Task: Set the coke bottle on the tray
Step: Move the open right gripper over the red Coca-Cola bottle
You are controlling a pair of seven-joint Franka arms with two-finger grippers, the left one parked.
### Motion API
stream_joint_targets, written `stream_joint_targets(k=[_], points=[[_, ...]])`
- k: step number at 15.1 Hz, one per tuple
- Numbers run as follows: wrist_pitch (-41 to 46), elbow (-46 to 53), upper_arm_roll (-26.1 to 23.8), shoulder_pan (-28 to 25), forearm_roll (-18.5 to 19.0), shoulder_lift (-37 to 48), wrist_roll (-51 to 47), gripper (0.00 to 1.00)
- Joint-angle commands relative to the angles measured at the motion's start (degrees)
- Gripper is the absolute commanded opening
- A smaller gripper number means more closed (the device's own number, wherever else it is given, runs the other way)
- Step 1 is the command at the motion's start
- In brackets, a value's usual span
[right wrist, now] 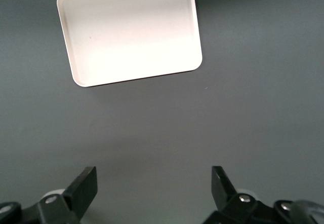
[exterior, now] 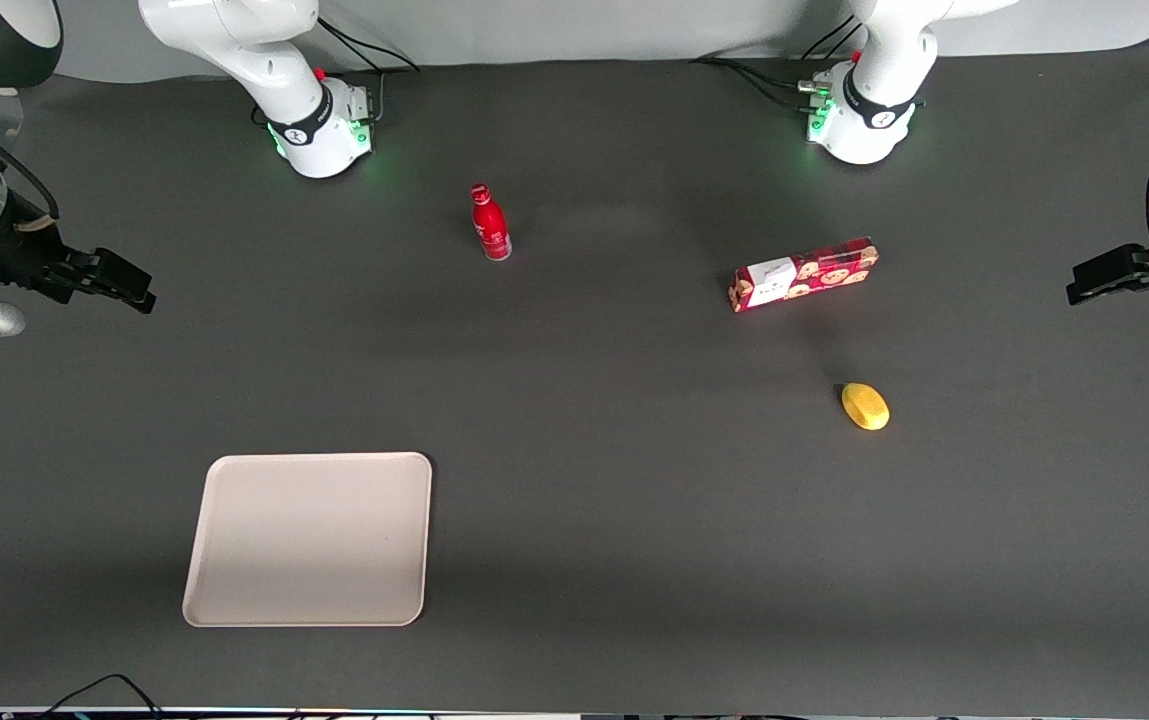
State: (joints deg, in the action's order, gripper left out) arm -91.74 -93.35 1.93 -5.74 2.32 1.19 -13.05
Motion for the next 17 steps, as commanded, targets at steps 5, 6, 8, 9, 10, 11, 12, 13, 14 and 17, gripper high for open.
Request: stream_joint_targets(k=[5, 6, 8, 9, 10, 11, 12, 13, 14, 17], points=[[2.01, 2.39, 0.97, -0.67, -0.92, -0.84, 1.72, 1.0], [2.09, 2.47, 0.97, -0.67, -1.0, -0.84, 1.98, 1.0], [4.89, 2.91, 0.8, -0.76, -2.14, -0.66, 5.21, 1.0], [6.82, 3.17, 0.71, -0.85, -3.19, -0.14, 4.71, 1.0], [8.49, 3.79, 0.27, -0.85, -4.77, 0.04, 4.53, 1.0], [9.9, 4.31, 0.01, -0.94, -6.09, 0.3, 4.01, 1.0], [11.66, 4.75, -0.87, -0.94, -7.14, 0.91, 2.52, 1.0], [12.89, 4.76, -3.22, -0.94, -7.59, 1.96, 0.68, 1.0], [13.95, 4.58, -5.94, -0.94, -7.59, 3.11, -2.82, 1.0], [16.94, 3.97, -16.05, -0.94, -10.48, 5.31, -15.82, 1.0]])
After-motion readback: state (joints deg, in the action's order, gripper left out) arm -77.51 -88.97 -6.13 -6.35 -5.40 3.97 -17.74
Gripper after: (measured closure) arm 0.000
